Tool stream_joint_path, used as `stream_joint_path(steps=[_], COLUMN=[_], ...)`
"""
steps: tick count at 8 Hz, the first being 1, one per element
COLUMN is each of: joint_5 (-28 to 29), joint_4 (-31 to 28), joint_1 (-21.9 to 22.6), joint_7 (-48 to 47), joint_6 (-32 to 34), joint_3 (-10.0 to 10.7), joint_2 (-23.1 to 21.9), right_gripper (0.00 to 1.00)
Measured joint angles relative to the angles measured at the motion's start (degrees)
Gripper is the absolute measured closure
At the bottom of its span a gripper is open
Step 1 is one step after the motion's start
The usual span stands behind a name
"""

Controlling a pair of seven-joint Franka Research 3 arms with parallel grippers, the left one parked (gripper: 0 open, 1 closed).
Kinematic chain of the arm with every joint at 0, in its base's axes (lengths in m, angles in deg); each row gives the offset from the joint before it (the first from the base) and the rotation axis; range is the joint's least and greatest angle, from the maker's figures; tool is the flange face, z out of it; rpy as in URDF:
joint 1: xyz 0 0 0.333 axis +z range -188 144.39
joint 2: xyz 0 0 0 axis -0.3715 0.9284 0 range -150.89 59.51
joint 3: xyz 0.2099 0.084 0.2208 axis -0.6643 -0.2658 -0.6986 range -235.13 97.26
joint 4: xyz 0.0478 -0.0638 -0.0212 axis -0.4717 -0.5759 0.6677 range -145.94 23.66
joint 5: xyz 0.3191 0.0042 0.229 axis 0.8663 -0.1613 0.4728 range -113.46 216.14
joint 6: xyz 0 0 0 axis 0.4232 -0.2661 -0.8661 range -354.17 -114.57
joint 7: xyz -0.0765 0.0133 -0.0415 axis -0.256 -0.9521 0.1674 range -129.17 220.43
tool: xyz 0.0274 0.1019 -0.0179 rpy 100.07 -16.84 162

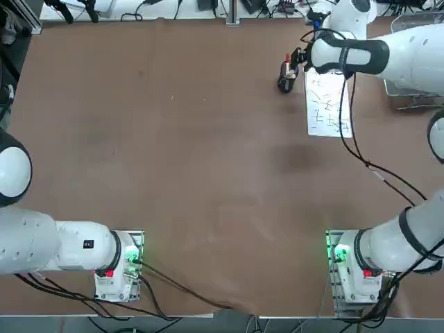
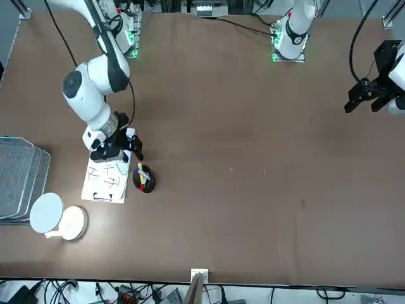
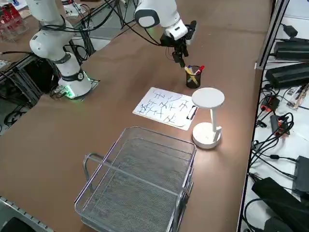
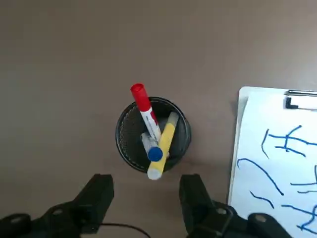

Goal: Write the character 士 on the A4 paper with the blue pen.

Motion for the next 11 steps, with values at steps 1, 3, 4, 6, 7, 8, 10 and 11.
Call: stream_joint_path(steps=[1, 3, 4, 6, 7, 8, 10, 11], joint_5=[0.0, 0.0, 0.0, -0.1, -0.1, -0.1, 0.0, 0.0], joint_4=[0.5, 2.0, 2.4, 3.4, 3.9, 4.5, 6.3, 7.0], joint_1=[0.5, 1.1, 1.1, 1.1, 1.1, 1.1, 1.3, 1.7], joint_7=[0.3, 2.4, 3.2, 5.4, 6.5, 7.3, 7.5, 7.5], joint_6=[-0.8, -1.1, -1.1, -1.2, -1.2, -1.2, -1.2, -1.2], joint_3=[0.0, 0.0, 0.1, 0.9, 1.6, 2.1, 2.3, 2.3], joint_2=[1.2, 3.1, 3.7, 4.7, 5.1, 5.5, 6.9, 7.8], right_gripper=[0.19, 0.25, 0.26, 0.26, 0.26, 0.26, 0.27, 0.29])
